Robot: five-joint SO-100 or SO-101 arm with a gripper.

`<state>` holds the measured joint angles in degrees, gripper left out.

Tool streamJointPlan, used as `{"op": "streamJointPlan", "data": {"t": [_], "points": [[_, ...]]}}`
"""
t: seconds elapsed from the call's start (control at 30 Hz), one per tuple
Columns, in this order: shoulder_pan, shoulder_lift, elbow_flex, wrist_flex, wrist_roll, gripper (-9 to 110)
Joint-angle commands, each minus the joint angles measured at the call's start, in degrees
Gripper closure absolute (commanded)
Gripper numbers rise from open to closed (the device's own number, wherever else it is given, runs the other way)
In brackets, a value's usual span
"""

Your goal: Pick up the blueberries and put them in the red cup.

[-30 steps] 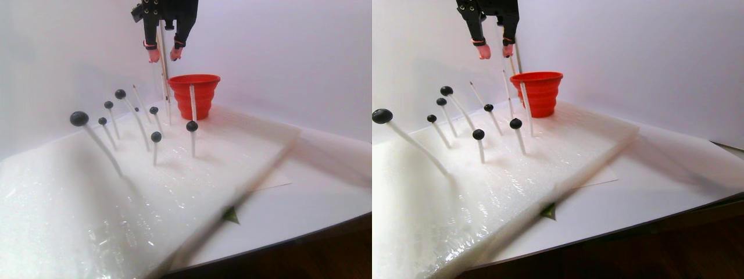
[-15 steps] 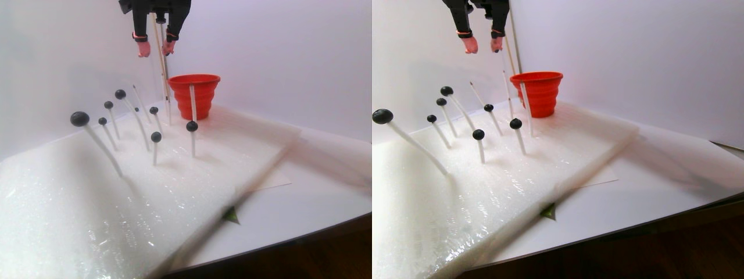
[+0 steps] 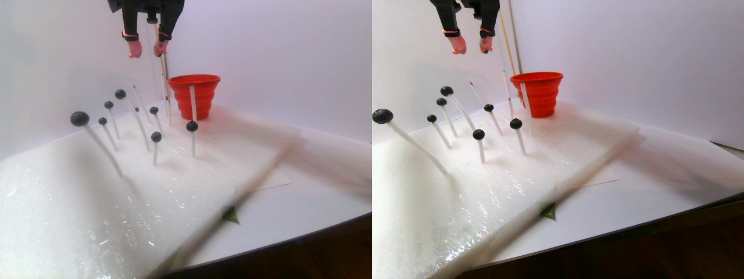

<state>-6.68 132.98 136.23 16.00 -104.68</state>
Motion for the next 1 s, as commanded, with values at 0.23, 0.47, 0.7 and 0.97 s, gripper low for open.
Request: {"op": "streamJointPlan", "data": {"t": [0.23, 0.47, 0.7, 0.97], "points": [[2.5, -1.2, 0.5, -5.3, -0.9, 85], [4.0, -7.2, 0.3, -9.4, -0.8, 85], [3.3, -11.5, -0.1, -13.3, -0.3, 84], [2.6, -16.1, -1.2, -17.6, -0.2, 84]]}}
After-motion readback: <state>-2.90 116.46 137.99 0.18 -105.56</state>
